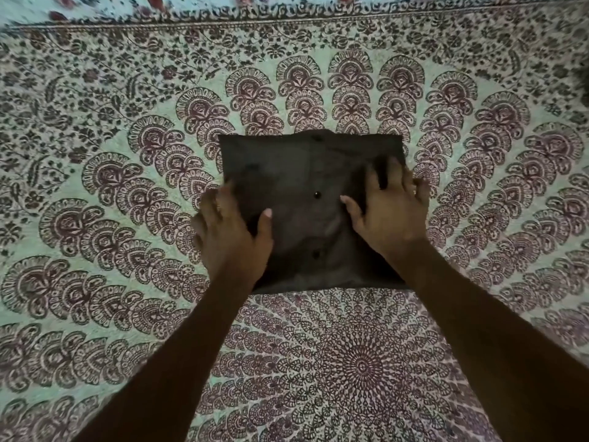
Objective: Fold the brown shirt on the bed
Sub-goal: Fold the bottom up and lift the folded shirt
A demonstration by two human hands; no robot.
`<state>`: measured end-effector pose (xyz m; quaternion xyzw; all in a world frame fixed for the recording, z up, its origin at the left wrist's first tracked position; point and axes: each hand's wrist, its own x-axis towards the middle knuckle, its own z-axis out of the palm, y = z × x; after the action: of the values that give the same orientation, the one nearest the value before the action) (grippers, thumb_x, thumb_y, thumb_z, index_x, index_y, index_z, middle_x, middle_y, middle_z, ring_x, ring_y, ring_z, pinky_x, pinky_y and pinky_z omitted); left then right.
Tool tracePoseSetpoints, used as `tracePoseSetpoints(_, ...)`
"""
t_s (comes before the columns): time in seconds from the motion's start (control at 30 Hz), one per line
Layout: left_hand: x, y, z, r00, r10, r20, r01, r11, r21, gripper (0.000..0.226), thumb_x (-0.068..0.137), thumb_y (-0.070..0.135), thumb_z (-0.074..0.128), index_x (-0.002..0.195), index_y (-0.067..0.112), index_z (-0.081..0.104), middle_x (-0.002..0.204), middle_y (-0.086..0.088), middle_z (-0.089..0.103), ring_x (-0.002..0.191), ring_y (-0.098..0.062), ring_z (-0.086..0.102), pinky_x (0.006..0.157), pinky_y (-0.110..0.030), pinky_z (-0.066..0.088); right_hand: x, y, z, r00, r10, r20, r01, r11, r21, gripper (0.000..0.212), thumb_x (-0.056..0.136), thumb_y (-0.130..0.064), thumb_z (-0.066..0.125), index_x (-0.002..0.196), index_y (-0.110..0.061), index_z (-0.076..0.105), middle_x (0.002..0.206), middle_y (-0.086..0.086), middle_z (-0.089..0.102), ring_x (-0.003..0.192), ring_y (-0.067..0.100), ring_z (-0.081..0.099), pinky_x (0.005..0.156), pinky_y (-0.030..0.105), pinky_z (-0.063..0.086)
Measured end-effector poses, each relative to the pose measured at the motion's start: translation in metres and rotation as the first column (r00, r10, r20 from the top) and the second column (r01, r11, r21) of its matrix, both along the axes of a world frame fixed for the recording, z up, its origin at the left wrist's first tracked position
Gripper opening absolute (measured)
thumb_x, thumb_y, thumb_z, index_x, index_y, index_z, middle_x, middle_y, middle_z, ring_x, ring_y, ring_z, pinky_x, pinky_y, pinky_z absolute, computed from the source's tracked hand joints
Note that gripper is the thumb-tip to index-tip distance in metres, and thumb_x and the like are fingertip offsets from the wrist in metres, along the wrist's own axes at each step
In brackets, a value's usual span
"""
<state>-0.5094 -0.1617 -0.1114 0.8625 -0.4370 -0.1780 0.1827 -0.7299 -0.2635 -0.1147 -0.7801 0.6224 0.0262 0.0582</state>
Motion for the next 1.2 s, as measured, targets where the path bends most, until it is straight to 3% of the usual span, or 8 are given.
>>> tracePoseSetpoints(0.1, 0.013, 0.009, 0.007, 0.976, 0.195, -0.095, -0.172, 0.963, 0.210, 0.079, 0.086, 0.068, 0.063, 0.136, 0.008, 0.052, 0.136, -0.019, 0.056, 0.128, -0.039, 0.051, 0.105, -0.056, 0.046, 0.023, 0.020, 0.009, 0.958, 0.264, 0.113, -0.232, 0.943, -0.238, 0.034, 0.089, -0.021, 0.067, 0.119, -0.005, 0.064, 0.124, 0.025, 0.057, 0.107, 0.045, 0.057, 0.086, 0.054, 0.052)
tracePoseSetpoints(0.2, 0.024, 0.001, 0.011, 0.870, 0.261, -0.417, -0.150, 0.948, 0.281, 0.080, 0.060, 0.069, 0.079, 0.114, 0.011, 0.072, 0.108, -0.011, 0.075, 0.100, -0.033, 0.071, 0.093, -0.049, 0.058, 0.050, 0.023, 0.011, 0.828, 0.404, 0.389, -0.437, 0.899, -0.002, 0.026, 0.096, -0.012, 0.057, 0.120, -0.005, 0.066, 0.117, 0.018, 0.061, 0.099, 0.041, 0.063, 0.080, 0.046, 0.056)
tracePoseSetpoints(0.37, 0.026, 0.000, 0.024, 0.826, 0.035, -0.563, 0.102, 0.972, 0.210, 0.055, 0.060, 0.039, 0.087, 0.108, 0.016, 0.076, 0.103, -0.003, 0.079, 0.096, -0.024, 0.075, 0.096, -0.046, 0.059, 0.084, 0.023, 0.047, 0.825, -0.077, 0.559, -0.183, 0.901, 0.393, 0.054, 0.106, -0.051, 0.045, 0.095, -0.006, 0.072, 0.095, 0.013, 0.072, 0.093, 0.029, 0.067, 0.081, 0.033, 0.044)
tracePoseSetpoints(0.5, 0.000, 0.007, 0.048, 0.749, -0.176, -0.639, 0.174, 0.982, -0.067, 0.023, 0.068, 0.025, 0.086, 0.088, 0.030, 0.074, 0.094, 0.004, 0.079, 0.092, -0.015, 0.075, 0.087, -0.037, 0.061, 0.097, 0.006, 0.074, 0.678, -0.467, 0.567, -0.068, 0.728, 0.682, 0.093, 0.062, -0.096, 0.061, 0.109, -0.017, 0.075, 0.108, 0.005, 0.075, 0.102, 0.024, 0.071, 0.096, 0.043, 0.054)
tracePoseSetpoints(0.6, -0.024, 0.013, 0.069, 0.585, -0.256, -0.770, 0.212, 0.964, -0.160, 0.028, 0.077, 0.007, 0.083, 0.093, 0.027, 0.071, 0.094, 0.009, 0.076, 0.090, -0.003, 0.072, 0.081, -0.025, 0.058, 0.086, 0.006, 0.083, 0.688, -0.438, 0.579, -0.057, 0.762, 0.645, 0.074, 0.047, -0.063, 0.088, 0.103, -0.015, 0.077, 0.099, 0.000, 0.078, 0.093, 0.017, 0.074, 0.084, 0.035, 0.060)
tracePoseSetpoints(0.77, -0.054, 0.048, 0.103, 0.273, -0.223, -0.936, 0.183, 0.967, -0.177, 0.038, 0.089, 0.004, 0.071, 0.123, 0.020, 0.068, 0.113, 0.009, 0.076, 0.110, -0.010, 0.070, 0.094, -0.026, 0.057, 0.053, 0.018, 0.104, 0.711, -0.385, 0.589, 0.062, 0.868, 0.492, 0.046, 0.065, -0.030, 0.073, 0.108, -0.013, 0.069, 0.098, 0.004, 0.072, 0.092, 0.018, 0.069, 0.078, 0.031, 0.056)
tracePoseSetpoints(1.07, -0.028, 0.157, 0.136, 0.382, 0.237, -0.893, -0.461, 0.886, 0.038, 0.020, 0.107, 0.018, 0.048, 0.110, 0.019, 0.068, 0.119, -0.004, 0.073, 0.118, -0.030, 0.066, 0.099, -0.049, 0.053, 0.032, 0.109, 0.214, 0.434, -0.301, 0.849, -0.266, 0.857, 0.441, 0.037, 0.077, 0.017, 0.067, 0.106, -0.005, 0.073, 0.103, 0.012, 0.078, 0.095, 0.024, 0.076, 0.084, 0.042, 0.063)
tracePoseSetpoints(1.2, 0.005, 0.212, 0.119, 0.091, 0.261, -0.961, -0.554, 0.815, 0.169, 0.032, 0.105, 0.043, 0.048, 0.121, 0.019, 0.063, 0.117, -0.003, 0.070, 0.124, -0.035, 0.060, 0.097, -0.043, 0.046, 0.056, 0.171, 0.246, 0.312, -0.405, 0.860, -0.400, 0.765, 0.505, 0.035, 0.080, 0.017, 0.071, 0.111, 0.002, 0.071, 0.110, 0.018, 0.077, 0.102, 0.029, 0.075, 0.089, 0.038, 0.062)
